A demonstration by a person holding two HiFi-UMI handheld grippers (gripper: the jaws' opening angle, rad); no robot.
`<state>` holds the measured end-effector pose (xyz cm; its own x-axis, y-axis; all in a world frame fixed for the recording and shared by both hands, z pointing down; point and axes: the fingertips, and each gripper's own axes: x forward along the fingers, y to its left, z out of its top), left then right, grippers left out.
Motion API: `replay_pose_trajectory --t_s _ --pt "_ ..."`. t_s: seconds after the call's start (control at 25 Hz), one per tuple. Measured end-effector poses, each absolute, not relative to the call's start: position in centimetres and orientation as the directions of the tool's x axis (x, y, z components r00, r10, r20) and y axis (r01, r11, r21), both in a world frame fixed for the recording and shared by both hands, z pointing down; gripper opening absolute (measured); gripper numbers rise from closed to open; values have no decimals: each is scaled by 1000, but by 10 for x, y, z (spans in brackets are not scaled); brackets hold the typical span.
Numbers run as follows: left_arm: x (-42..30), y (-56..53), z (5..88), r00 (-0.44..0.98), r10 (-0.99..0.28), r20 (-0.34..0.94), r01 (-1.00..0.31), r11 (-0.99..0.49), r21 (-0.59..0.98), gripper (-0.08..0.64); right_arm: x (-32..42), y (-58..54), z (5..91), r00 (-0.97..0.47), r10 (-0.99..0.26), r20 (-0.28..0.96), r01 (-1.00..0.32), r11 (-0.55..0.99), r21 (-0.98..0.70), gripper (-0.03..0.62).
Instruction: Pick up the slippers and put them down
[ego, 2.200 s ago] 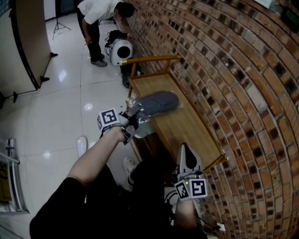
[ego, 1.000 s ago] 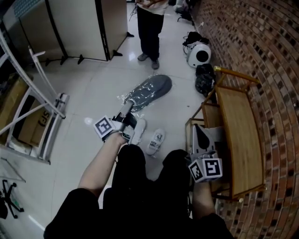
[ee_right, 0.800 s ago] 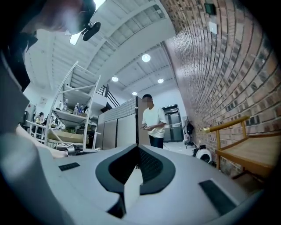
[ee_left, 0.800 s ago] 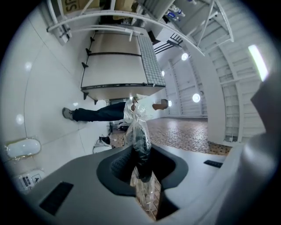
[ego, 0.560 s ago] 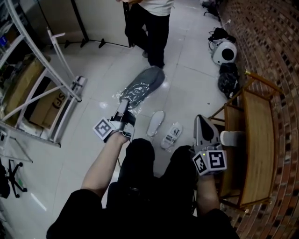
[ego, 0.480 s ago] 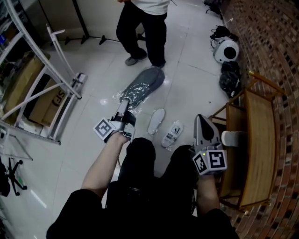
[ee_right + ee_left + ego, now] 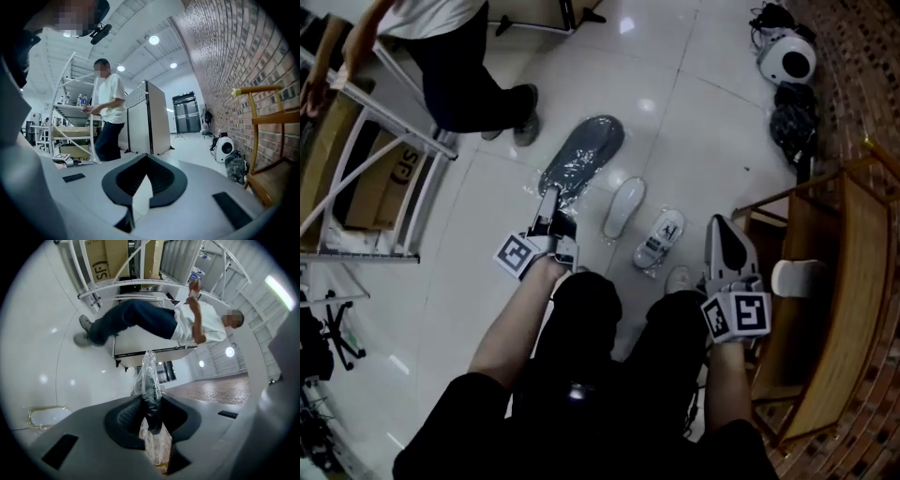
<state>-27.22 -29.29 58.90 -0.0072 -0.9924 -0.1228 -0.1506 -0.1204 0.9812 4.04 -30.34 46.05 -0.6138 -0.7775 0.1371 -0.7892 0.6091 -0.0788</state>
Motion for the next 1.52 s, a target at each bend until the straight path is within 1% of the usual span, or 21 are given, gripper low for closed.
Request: replay_pose_trajectory --t_s 0.32,0.4,0.52,0.6,0.8,0.96,1.08,1.2,1.32,1.36,1.4,1.44,1.48,1.52 --pt "-299 -329 699 -51 -999 11 -212 22 977 74 21 -370 559 -636 -733 240 -769 629 -116 9" --pt "-304 -332 729 -70 -995 65 -223 79 972 74 17 -374 584 -643 -713 279 -761 635 -133 9" --pt "-310 -343 784 -97 -983 155 -189 171 967 74 12 -389 631 -645 -681 346 -758 629 -172 9" --pt "-313 -359 815 -98 -977 188 -169 203 965 74 7 -408 658 -643 -673 364 -760 621 -194 8" --pt "-308 -368 879 -77 -957 280 -168 289 943 74 12 -424 716 -631 -640 439 -762 619 -192 8" --pt "-309 -361 915 -109 -936 336 -166 350 922 74 12 -427 749 -639 -614 463 -752 627 -205 9" --pt "-308 -359 936 -103 -922 373 -165 386 908 74 8 -429 761 -636 -601 485 -752 625 -212 8" --pt "-310 -352 963 -95 -889 449 -170 459 872 74 0 -429 768 -637 -585 502 -749 624 -224 8" --pt "-309 -343 983 -80 -847 525 -196 530 825 93 -5 -422 773 -646 -560 519 -735 639 -226 8" --pt "-308 -339 988 -68 -830 553 -213 554 805 104 -6 -420 773 -649 -553 522 -731 644 -225 8" --pt "-307 -334 994 -53 -807 588 -239 582 777 138 -7 -418 773 -650 -550 525 -729 647 -225 8" --pt "-305 -328 1000 -38 -775 631 -273 615 740 206 -7 -417 774 -650 -548 526 -728 647 -226 9" --pt "-304 -321 1007 -27 -734 679 -311 651 692 335 -7 -416 774 -649 -548 528 -729 646 -227 8" --pt "-305 -313 1013 -26 -688 725 -350 685 638 370 -7 -415 774 -648 -547 529 -730 645 -227 9"
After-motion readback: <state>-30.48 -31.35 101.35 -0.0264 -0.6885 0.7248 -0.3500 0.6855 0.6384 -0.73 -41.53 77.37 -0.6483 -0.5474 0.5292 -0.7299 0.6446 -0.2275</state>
